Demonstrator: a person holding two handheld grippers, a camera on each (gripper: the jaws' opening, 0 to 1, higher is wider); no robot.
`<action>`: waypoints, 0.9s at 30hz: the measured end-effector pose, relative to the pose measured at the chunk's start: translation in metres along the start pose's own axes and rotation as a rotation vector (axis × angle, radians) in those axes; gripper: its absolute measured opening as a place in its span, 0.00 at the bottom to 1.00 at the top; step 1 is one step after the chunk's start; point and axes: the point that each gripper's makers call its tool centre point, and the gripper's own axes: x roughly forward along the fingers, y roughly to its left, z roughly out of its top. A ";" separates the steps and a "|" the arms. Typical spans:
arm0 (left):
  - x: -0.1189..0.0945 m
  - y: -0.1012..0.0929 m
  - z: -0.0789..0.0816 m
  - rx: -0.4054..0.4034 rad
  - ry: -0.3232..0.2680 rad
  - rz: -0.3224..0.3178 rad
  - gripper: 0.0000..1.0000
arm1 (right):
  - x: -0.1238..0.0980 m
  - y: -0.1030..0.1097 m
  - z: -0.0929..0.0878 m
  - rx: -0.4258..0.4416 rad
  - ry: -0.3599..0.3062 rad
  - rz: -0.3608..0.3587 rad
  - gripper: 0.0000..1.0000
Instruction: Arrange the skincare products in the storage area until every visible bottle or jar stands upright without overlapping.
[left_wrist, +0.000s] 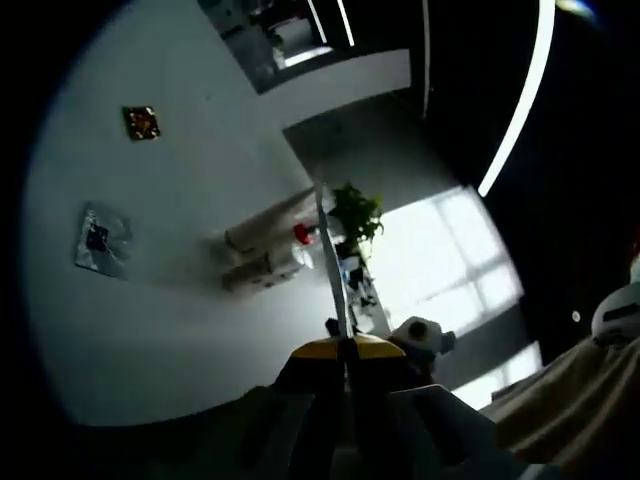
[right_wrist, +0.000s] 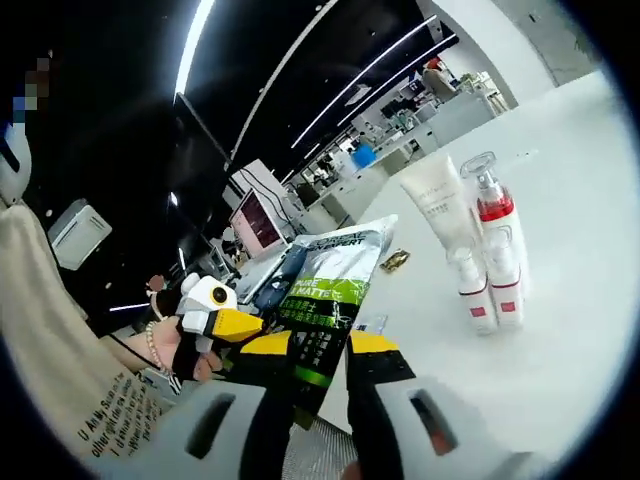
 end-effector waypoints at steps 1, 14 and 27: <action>0.000 0.000 0.001 -0.002 -0.005 0.001 0.00 | 0.000 -0.001 -0.001 -0.007 0.003 -0.004 0.22; 0.005 0.014 0.006 -0.017 -0.014 0.039 0.00 | -0.004 -0.012 -0.003 -0.046 0.018 -0.048 0.44; 0.016 0.041 0.012 -0.049 0.002 0.108 0.00 | -0.012 -0.030 -0.002 -0.095 0.062 -0.122 0.68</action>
